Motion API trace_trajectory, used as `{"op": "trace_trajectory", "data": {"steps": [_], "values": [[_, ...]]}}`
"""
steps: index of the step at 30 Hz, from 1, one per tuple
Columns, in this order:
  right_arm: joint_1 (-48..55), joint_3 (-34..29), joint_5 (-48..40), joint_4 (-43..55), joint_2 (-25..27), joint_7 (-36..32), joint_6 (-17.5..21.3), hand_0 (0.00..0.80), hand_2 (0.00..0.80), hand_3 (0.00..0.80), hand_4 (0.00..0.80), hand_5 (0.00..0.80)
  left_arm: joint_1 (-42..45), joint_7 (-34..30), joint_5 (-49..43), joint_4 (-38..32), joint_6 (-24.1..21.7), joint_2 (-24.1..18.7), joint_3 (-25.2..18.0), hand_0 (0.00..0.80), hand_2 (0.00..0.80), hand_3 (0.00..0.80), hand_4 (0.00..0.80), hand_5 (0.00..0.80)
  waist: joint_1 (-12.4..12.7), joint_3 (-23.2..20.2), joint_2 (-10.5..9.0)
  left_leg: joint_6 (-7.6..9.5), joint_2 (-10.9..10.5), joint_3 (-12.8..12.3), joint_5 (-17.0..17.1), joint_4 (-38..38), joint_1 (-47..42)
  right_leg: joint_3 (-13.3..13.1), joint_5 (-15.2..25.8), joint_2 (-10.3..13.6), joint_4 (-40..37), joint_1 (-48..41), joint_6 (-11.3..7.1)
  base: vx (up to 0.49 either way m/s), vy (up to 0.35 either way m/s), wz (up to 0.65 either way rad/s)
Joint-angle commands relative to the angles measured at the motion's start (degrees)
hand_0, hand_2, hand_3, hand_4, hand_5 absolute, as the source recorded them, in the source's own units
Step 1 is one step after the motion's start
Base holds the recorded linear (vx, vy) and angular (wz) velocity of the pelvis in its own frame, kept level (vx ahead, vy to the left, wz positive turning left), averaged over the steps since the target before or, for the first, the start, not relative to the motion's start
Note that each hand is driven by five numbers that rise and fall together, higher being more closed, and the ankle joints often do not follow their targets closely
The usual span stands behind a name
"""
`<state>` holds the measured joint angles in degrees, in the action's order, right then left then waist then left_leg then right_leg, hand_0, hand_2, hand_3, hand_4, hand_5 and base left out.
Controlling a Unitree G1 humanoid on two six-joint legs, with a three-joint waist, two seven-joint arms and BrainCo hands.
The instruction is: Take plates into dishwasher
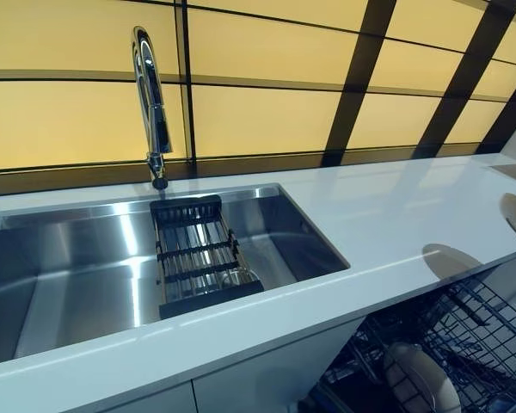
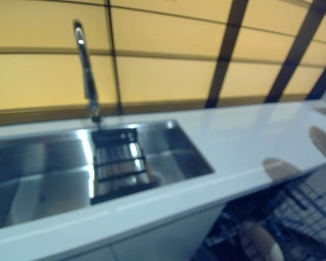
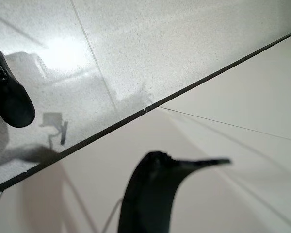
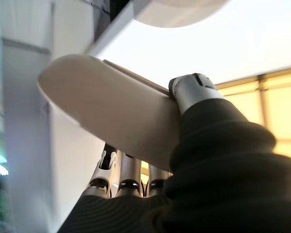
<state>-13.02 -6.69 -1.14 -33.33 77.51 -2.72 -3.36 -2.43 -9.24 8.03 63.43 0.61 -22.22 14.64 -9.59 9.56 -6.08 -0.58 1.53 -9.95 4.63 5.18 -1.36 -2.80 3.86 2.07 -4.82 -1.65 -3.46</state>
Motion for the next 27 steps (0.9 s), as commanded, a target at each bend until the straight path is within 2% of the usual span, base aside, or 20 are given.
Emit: {"op": "trace_trajectory", "data": {"steps": [1,3,5,9,12,16,19,20,23,27], "values": [[-2.0,-6.6,-10.1,-3.6,-0.4,-4.5,-0.5,0.800,0.800,0.800,0.800,0.800,-1.9,-1.3,-0.4,2.0,-1.7,-1.1,0.7,0.000,0.000,0.000,0.000,0.000,2.4,-0.2,-0.63,3.16,-0.7,2.0,-9.0,-1.7,-3.2,-0.1,0.8,0.8,3.6,3.3,-5.21,0.022,-0.053,0.00],[-1.0,-8.4,-17.7,-5.7,-1.9,-11.4,-1.0,0.800,0.800,0.800,0.800,0.800,-1.7,-1.8,-0.7,2.3,-1.7,-1.4,0.6,0.000,0.000,0.000,0.000,0.000,2.2,0.0,-0.60,3.00,-0.6,1.8,-8.9,-1.6,-3.5,0.1,0.8,0.7,3.6,3.3,-5.00,0.020,-0.072,-0.01],[-0.7,-9.0,-19.7,-6.2,-3.2,-15.8,-2.6,0.800,0.800,0.800,0.800,0.800,-1.6,-2.3,-1.4,2.8,-1.9,-1.6,0.2,0.000,0.000,0.000,0.000,0.000,2.2,0.0,-0.62,2.85,-0.5,1.8,-8.9,-1.7,-3.5,0.3,0.8,0.8,3.6,3.3,-4.87,0.011,-0.071,-0.01],[-0.2,-9.4,-21.4,-8.7,-4.3,-18.4,-1.6,0.800,0.800,0.800,0.800,0.800,-1.3,-2.6,-2.0,3.0,-1.8,-1.6,0.2,0.000,0.000,0.000,0.000,0.000,2.2,0.2,-0.42,2.69,-0.3,1.7,-8.7,-1.6,-3.8,0.5,0.8,0.7,3.6,3.1,-4.71,0.013,-0.061,-0.02],[0.5,-10.6,-23.7,-8.7,-5.8,-20.7,-2.8,0.800,0.800,0.800,0.800,0.800,-1.1,-2.8,-2.8,3.4,-2.4,-1.9,0.2,0.000,0.000,0.000,0.000,0.000,2.1,0.4,-0.14,2.42,-0.3,1.9,-8.7,-1.5,-3.8,0.6,0.7,0.8,3.6,3.2,-4.65,-0.006,-0.080,-0.01],[1.1,-10.3,-21.9,-8.7,-6.9,-24.6,-4.2,0.800,0.800,0.800,0.800,0.800,-1.6,-3.0,-3.4,3.4,-2.1,-2.1,0.2,0.000,0.000,0.000,0.000,0.000,1.9,0.6,0.18,2.28,-0.4,2.0,-8.6,-1.4,-3.9,0.7,0.7,0.9,3.4,3.2,-4.58,-0.003,-0.052,0.00],[1.1,-9.6,-20.9,-9.5,-7.2,-26.0,-4.1,0.800,0.800,0.800,0.800,0.800,-1.7,-3.2,-3.6,3.2,-1.8,-2.2,0.4,0.000,0.000,0.000,0.000,0.000,1.9,0.7,0.35,2.19,-0.3,2.0,-8.5,-1.4,-3.9,0.7,0.6,0.9,3.4,3.2,-4.51,-0.007,-0.037,0.00],[1.6,-8.6,-18.1,-10.0,-7.8,-26.9,-3.2,0.800,0.800,0.800,0.800,0.800,-1.8,-3.4,-3.9,2.9,-1.7,-2.2,0.8,0.000,0.000,0.000,0.000,0.000,1.8,1.1,0.63,2.02,-0.3,2.1,-8.3,-1.4,-3.8,0.9,0.7,1.0,3.4,3.3,-4.43,-0.022,-0.094,0.00],[0.7,-6.5,-13.7,-10.7,-7.5,-26.6,-2.3,0.800,0.800,0.800,0.800,0.800,-1.9,-3.6,-4.2,2.3,-1.6,-2.1,1.2,0.000,0.000,0.000,0.000,0.000,1.8,1.7,1.13,1.78,-0.3,2.2,-8.0,-1.3,-3.6,0.9,0.7,1.1,3.4,3.6,-4.29,-0.045,-0.088,0.00],[-1.4,-3.9,-12.0,-9.4,-6.7,-26.9,-4.0,0.800,0.800,0.800,0.800,0.800,-2.3,-3.8,-3.3,1.6,-1.5,-2.3,1.8,0.000,0.000,0.000,0.000,0.000,1.5,3.1,2.19,1.27,-0.3,2.4,-7.6,-1.3,-2.9,1.0,0.4,1.2,3.5,4.3,-3.92,-0.062,-0.039,0.00]]}}
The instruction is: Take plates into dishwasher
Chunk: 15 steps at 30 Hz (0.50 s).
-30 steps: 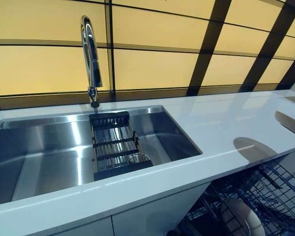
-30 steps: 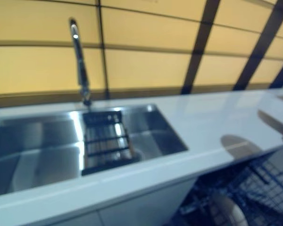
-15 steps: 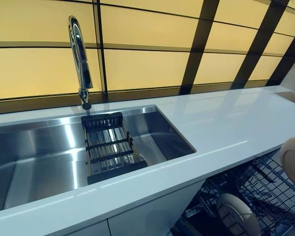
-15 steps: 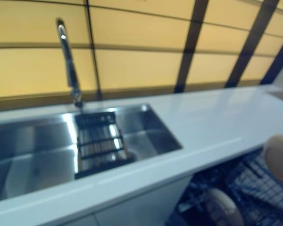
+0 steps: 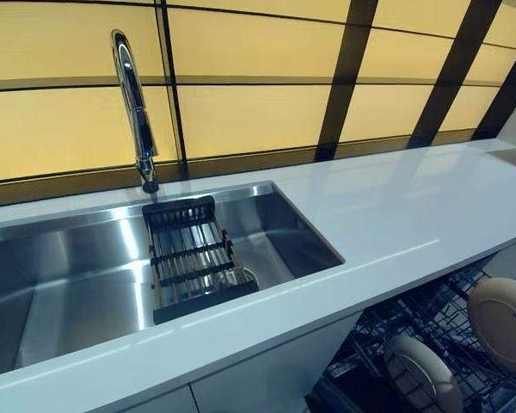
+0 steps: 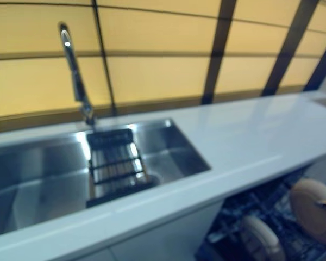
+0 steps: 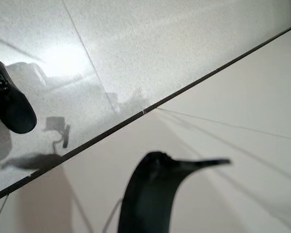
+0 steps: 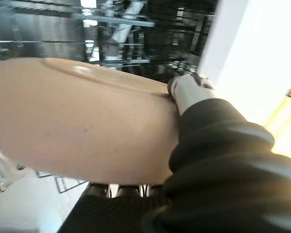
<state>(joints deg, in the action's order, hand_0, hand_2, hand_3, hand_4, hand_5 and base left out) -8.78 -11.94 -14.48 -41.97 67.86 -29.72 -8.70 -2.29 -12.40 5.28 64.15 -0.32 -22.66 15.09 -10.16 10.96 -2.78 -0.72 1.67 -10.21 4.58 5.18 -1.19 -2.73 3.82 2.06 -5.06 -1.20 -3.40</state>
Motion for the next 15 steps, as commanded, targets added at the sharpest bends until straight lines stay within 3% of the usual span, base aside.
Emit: {"op": "trace_trajectory", "data": {"steps": [1,15], "values": [[-6.0,1.6,1.7,-0.6,3.0,-0.4,0.9,0.800,0.800,0.800,0.800,0.800,-2.5,-0.7,-0.6,0.8,-0.6,-1.9,1.3,0.000,0.000,0.000,0.000,0.000,2.0,1.8,-0.96,1.32,-0.5,2.6,-7.5,-1.3,-3.0,1.0,0.4,1.3,3.7,3.9,-3.95,-0.052,-0.025,0.00],[-6.1,4.4,5.5,3.6,1.8,1.4,0.8,0.800,0.800,0.800,0.800,0.800,-4.3,-1.0,0.9,-0.7,-0.6,-1.8,1.9,0.000,0.000,0.000,0.000,0.000,0.4,4.5,1.28,-0.14,0.0,2.0,-6.3,-0.7,-1.8,2.2,0.4,1.7,3.7,5.5,-3.73,-0.044,-0.016,0.01]]}}
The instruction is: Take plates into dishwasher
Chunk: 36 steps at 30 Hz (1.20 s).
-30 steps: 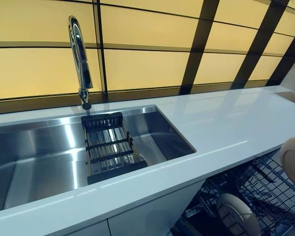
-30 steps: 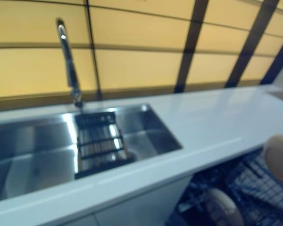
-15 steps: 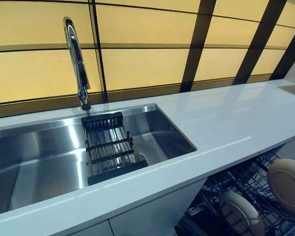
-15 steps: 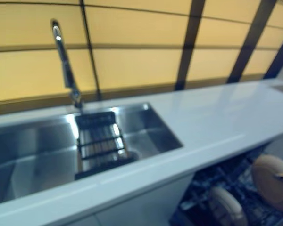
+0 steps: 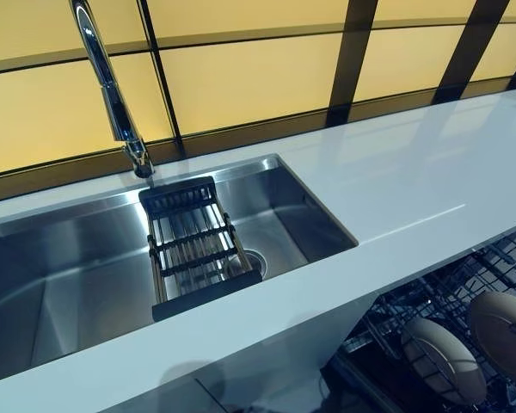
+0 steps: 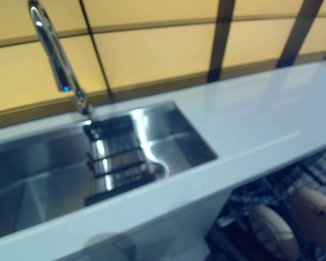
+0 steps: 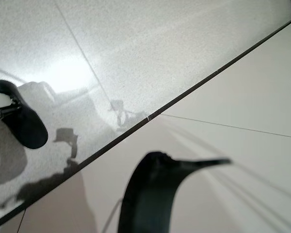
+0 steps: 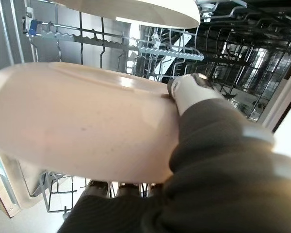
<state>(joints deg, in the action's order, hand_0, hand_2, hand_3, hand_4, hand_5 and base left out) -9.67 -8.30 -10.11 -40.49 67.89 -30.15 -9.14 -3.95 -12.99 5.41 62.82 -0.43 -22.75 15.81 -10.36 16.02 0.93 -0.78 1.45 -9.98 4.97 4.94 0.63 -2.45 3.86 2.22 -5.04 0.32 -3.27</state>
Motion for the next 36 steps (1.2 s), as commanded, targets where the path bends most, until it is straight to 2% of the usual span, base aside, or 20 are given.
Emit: {"op": "trace_trajectory", "data": {"steps": [1,11,14,18,23,27,36], "values": [[-5.4,1.1,1.5,2.8,1.7,2.2,1.3,0.800,0.800,0.800,0.800,0.800,-2.7,-0.2,1.0,0.5,-0.5,-1.6,1.3,0.000,0.000,0.000,0.000,0.000,0.5,-0.3,-2.24,-0.13,0.2,1.7,-6.6,-0.4,-3.5,1.9,0.3,1.6,3.8,4.0,-3.83,-0.035,-0.018,-0.01],[-6.8,1.7,4.3,6.8,0.6,3.8,0.4,0.800,0.800,0.800,0.800,0.800,-3.0,-0.7,2.5,0.0,-1.1,-1.3,0.8,0.000,0.000,0.000,0.000,0.000,-0.4,1.2,0.67,-0.70,-0.4,1.3,-6.0,-0.1,-3.0,2.0,0.2,2.2,3.9,5.0,-3.65,-0.034,0.011,0.00],[-7.2,1.8,4.7,7.0,0.6,3.9,0.4,0.800,0.800,0.800,0.800,0.800,-3.2,-0.7,2.7,-0.1,-1.2,-1.2,0.8,0.000,0.000,0.000,0.000,0.000,-0.6,1.4,0.96,-0.77,-0.5,1.2,-6.0,-0.1,-3.0,2.0,0.2,2.2,4.0,5.1,-3.66,0.000,0.000,0.00],[-8.6,2.7,5.4,8.0,-0.1,4.3,-1.0,0.800,0.800,0.800,0.800,0.800,-4.1,-0.5,3.6,-0.3,-0.9,-0.7,1.1,0.000,0.000,0.000,0.000,0.000,-1.0,2.0,2.14,-1.07,-0.6,0.8,-5.8,-0.1,-2.8,1.9,0.0,2.4,4.2,5.5,-3.55,-0.008,0.003,0.00],[-8.0,2.9,8.3,8.3,-1.3,5.1,-0.3,0.800,0.800,0.800,0.800,0.800,-4.2,0.1,4.6,-0.7,-2.0,-0.3,1.1,0.000,0.000,0.000,0.000,0.000,-1.5,2.5,3.41,-1.37,-0.8,0.5,-5.7,0.0,-2.7,1.8,0.0,2.6,4.1,5.7,-3.51,-0.021,0.018,-0.03],[-7.1,3.6,12.2,8.2,-2.4,6.9,0.2,0.800,0.800,0.800,0.800,0.800,-4.6,1.8,8.0,-2.2,-2.5,0.2,0.0,0.000,0.000,0.000,0.000,0.000,-1.6,3.0,4.04,-1.44,-0.8,0.3,-5.6,0.0,-2.8,1.9,-0.1,2.9,4.1,5.8,-3.45,-0.022,0.014,-0.05],[-6.8,5.0,14.4,7.4,-4.2,8.5,-0.1,0.800,0.800,0.800,0.800,0.800,-4.2,2.0,8.5,-2.6,-3.4,0.4,-1.1,0.000,0.000,0.000,0.000,0.000,-1.2,3.6,4.72,-1.57,-0.9,0.4,-5.6,-0.3,-2.8,2.0,-0.2,3.1,4.3,5.6,-3.26,-0.005,0.001,-0.01]]}}
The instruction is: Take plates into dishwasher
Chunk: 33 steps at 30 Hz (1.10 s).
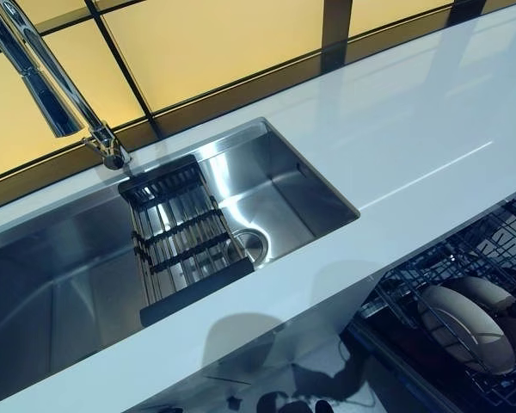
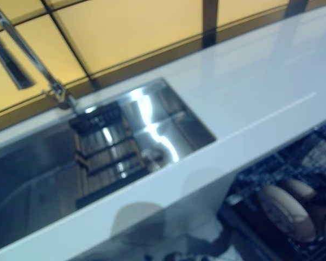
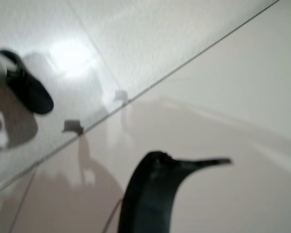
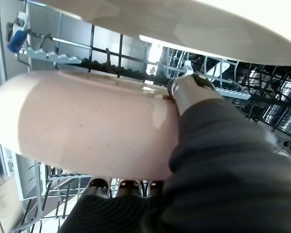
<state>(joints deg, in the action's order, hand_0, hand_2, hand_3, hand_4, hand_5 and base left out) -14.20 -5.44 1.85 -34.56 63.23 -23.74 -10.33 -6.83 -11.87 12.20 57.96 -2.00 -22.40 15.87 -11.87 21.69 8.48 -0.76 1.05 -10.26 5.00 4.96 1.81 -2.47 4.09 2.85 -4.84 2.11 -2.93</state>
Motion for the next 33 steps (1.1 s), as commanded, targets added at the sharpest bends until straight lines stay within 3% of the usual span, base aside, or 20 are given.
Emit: {"op": "trace_trajectory", "data": {"steps": [1,8,28,29,30,33], "values": [[-2.4,2.6,2.7,1.3,0.3,2.5,1.0,0.800,0.800,0.800,0.800,0.800,-1.4,0.9,1.8,2.1,-1.8,0.2,-1.1,0.000,0.000,0.000,0.000,0.000,0.3,-2.2,-2.67,-1.63,-0.5,0.6,-5.6,-0.3,-4.0,2.0,-0.4,2.5,4.1,3.9,-3.60,0.000,0.000,0.00],[-2.2,3.9,7.0,-0.8,-1.1,7.1,1.3,0.800,0.800,0.800,0.800,0.800,-1.4,1.1,2.5,1.1,-1.4,0.8,-0.2,0.000,0.000,0.000,0.000,0.000,0.4,-2.1,-1.67,-1.69,-0.6,0.5,-5.6,-0.3,-4.1,2.1,-0.4,2.8,3.8,3.6,-3.69,0.000,0.000,0.00],[-3.4,5.7,9.5,-2.5,-1.6,9.7,-0.2,0.800,0.800,0.800,0.800,0.800,-1.4,1.0,2.2,0.3,-0.8,1.0,-0.1,0.000,0.000,0.000,0.000,0.000,0.8,-2.2,-1.21,-1.58,-1.0,0.8,-5.5,-0.2,-3.8,1.7,-0.4,2.9,3.9,3.8,-3.81,0.000,0.000,0.00],[-3.4,5.7,9.4,-2.5,-1.6,9.7,-0.2,0.765,0.765,0.765,0.765,0.765,-1.5,1.0,2.2,0.3,-0.8,1.0,-0.1,0.000,0.000,0.000,0.000,0.000,0.8,-2.2,-1.20,-1.58,-1.0,0.8,-5.5,-0.2,-3.8,1.7,-0.4,2.9,3.9,3.8,-3.81,0.000,0.000,0.00],[-3.4,5.6,9.2,-2.4,-1.7,11.0,-0.2,0.000,0.000,0.000,0.000,0.000,-1.5,1.0,2.1,0.3,-0.9,1.0,-0.2,0.000,0.000,0.000,0.000,0.000,0.8,-2.1,-1.16,-1.53,-1.0,0.9,-5.5,-0.2,-3.7,1.6,-0.4,2.9,3.9,3.9,-3.80,0.000,0.000,0.00],[-3.4,5.3,8.4,-2.1,-2.2,11.4,-0.7,0.000,0.000,0.000,0.000,0.000,-1.3,1.0,1.9,0.0,-0.9,1.2,-0.2,0.000,0.000,0.000,0.000,0.000,0.8,-2.1,-1.07,-1.48,-1.1,1.0,-5.6,-0.2,-3.6,1.5,-0.4,2.8,3.9,3.8,-3.81,0.000,0.000,0.00]]}}
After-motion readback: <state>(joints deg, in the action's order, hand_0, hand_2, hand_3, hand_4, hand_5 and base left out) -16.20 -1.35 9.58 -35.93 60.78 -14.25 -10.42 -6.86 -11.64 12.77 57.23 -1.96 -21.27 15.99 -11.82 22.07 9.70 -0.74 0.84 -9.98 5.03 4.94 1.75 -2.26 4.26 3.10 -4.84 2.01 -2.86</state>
